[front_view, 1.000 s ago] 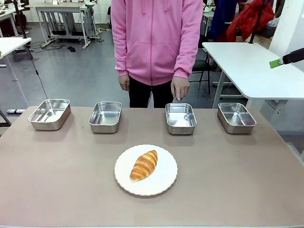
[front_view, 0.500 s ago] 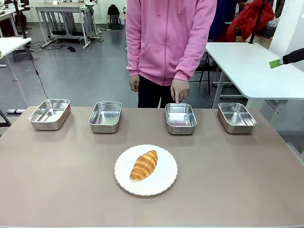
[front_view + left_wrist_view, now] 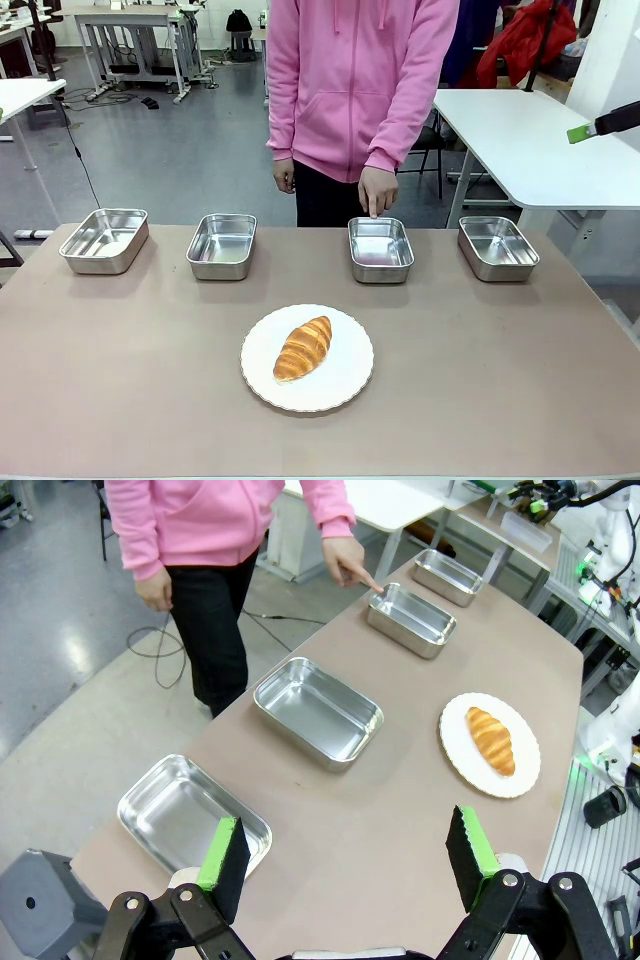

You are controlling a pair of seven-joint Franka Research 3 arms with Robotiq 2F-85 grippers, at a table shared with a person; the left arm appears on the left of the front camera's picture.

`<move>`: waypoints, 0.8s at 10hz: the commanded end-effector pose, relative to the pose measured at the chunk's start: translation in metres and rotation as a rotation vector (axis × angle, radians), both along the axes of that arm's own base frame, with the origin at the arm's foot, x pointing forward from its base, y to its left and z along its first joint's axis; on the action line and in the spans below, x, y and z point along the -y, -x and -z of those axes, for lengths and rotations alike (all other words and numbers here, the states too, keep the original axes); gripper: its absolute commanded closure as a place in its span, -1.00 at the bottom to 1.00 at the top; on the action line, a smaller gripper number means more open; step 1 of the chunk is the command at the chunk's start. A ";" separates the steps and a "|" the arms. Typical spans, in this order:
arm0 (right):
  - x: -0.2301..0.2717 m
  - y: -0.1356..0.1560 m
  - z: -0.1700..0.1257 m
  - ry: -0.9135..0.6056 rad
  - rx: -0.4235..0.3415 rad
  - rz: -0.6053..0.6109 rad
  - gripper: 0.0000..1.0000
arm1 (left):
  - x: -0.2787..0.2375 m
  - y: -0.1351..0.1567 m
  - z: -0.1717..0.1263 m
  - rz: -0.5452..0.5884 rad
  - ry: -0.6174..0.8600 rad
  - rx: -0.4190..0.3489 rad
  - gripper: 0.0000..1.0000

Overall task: Place the bread in the container.
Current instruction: Place the Butter Roll into the Airtight Container indicated by the human.

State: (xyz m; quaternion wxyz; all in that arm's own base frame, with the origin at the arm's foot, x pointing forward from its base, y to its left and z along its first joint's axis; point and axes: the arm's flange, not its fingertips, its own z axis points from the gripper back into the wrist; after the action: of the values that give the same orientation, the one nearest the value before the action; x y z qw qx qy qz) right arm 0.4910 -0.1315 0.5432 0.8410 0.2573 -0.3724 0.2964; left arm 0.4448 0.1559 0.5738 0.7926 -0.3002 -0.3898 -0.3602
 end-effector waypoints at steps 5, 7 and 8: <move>-0.021 0.009 -0.017 -0.025 -0.001 -0.008 -1.00 | 0.000 0.001 -0.001 0.009 0.000 0.008 -1.00; -0.072 0.022 -0.043 -0.010 -0.040 0.055 -1.00 | 0.000 0.001 -0.001 0.009 0.000 0.008 -1.00; -0.103 0.029 -0.051 0.006 -0.056 0.077 -1.00 | 0.000 0.001 -0.001 0.009 0.000 0.008 -1.00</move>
State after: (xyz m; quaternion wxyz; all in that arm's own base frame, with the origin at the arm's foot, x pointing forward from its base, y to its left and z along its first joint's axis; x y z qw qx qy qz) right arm 0.4759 -0.0580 0.5910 0.8452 0.2652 -0.3673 0.2837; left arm 0.4450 0.1558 0.5739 0.7925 -0.3003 -0.3897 -0.3604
